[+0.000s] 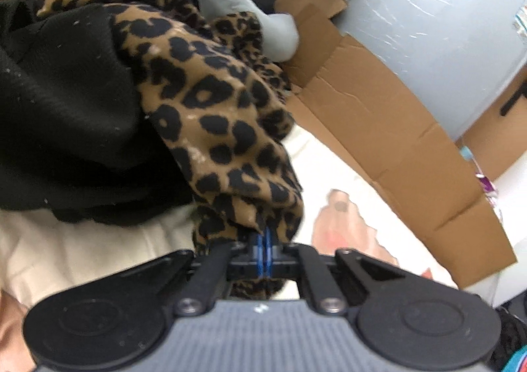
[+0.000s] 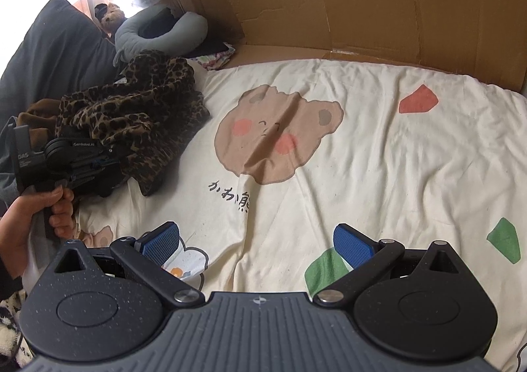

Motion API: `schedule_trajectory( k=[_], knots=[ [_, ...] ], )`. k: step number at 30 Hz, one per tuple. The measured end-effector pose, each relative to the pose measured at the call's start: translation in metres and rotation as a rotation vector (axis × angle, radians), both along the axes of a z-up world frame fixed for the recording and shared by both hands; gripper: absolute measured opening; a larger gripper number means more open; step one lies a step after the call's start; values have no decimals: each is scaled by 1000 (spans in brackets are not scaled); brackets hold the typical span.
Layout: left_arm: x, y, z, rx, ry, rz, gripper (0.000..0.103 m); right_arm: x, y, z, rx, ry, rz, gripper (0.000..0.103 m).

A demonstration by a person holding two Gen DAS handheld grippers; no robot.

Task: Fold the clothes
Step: 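Grasp the leopard-print garment edge with the left gripper and lift, then pull the leopard-print garment onto the sheet with the left gripper, then regrasp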

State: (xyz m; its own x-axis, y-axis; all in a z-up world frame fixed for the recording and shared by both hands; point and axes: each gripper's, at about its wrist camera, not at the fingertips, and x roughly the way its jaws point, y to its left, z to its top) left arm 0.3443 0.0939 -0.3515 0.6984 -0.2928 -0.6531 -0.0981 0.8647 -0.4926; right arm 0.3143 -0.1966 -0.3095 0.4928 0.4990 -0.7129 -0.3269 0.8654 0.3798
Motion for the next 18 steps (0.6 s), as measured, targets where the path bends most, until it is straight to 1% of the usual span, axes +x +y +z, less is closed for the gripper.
schedule_trajectory(
  k=[2, 4, 6, 7, 13, 18],
  knots=[
    [-6, -7, 4, -7, -4, -13, 1, 0, -1, 2, 9, 0, -4, 98],
    [-10, -15, 8, -8, -18, -30, 1, -1, -1, 3, 10, 3, -6, 93],
    [-14, -24, 12, -9, -32, -49, 1, -2, -1, 4, 8, 4, -5, 87],
    [-15, -28, 13, -19, -36, -57, 1, -3, -1, 4, 8, 4, -5, 85],
    [-26, -50, 29, -70, -70, -125, 1, -4, -4, 9, 13, 1, -12, 85],
    [-26, -84, 35, -118, -67, -188, 1, -1, -14, 15, 27, -7, -40, 85]
  ],
)
